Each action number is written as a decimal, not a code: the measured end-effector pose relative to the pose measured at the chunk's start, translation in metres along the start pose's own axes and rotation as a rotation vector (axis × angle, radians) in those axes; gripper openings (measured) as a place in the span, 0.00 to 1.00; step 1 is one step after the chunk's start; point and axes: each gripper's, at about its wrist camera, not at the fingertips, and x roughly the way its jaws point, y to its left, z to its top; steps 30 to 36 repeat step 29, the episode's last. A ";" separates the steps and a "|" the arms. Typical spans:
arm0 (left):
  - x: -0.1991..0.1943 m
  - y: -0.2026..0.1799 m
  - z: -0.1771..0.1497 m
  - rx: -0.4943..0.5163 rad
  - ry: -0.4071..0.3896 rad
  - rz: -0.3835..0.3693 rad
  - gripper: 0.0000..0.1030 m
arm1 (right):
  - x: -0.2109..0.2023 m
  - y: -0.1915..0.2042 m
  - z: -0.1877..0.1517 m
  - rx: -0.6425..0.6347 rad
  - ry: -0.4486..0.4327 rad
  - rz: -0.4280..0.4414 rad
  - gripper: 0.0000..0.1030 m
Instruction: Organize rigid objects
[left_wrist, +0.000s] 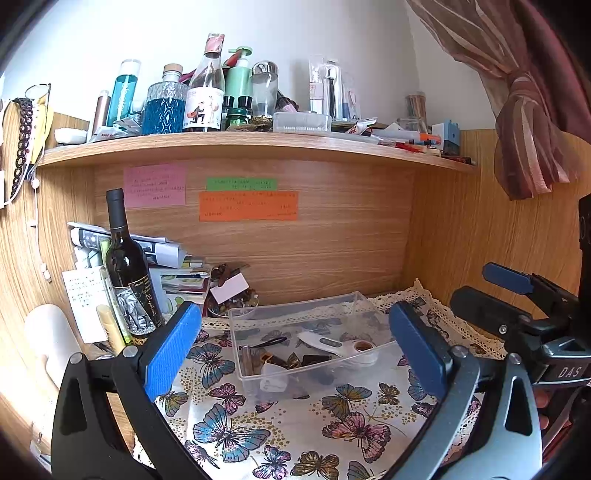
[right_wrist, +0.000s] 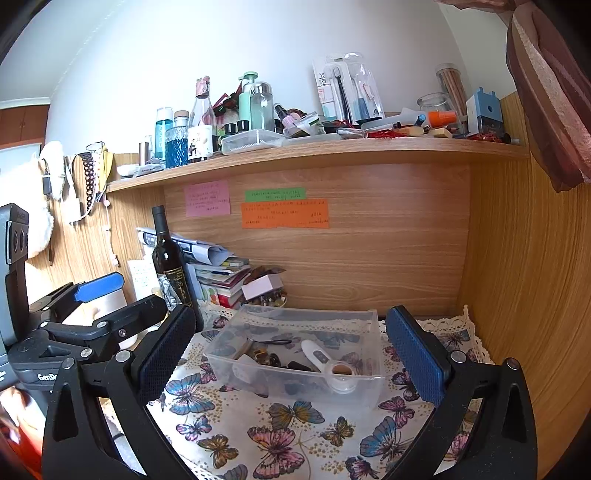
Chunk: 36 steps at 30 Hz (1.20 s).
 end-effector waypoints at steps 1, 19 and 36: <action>0.000 0.001 0.000 -0.002 0.000 -0.001 1.00 | 0.000 0.000 0.000 0.000 0.000 0.001 1.00; 0.002 0.000 -0.001 0.004 0.008 -0.018 1.00 | 0.003 -0.001 -0.002 0.006 0.011 -0.002 1.00; 0.004 0.001 -0.002 -0.006 0.016 -0.019 1.00 | 0.007 0.000 -0.004 0.003 0.024 -0.007 1.00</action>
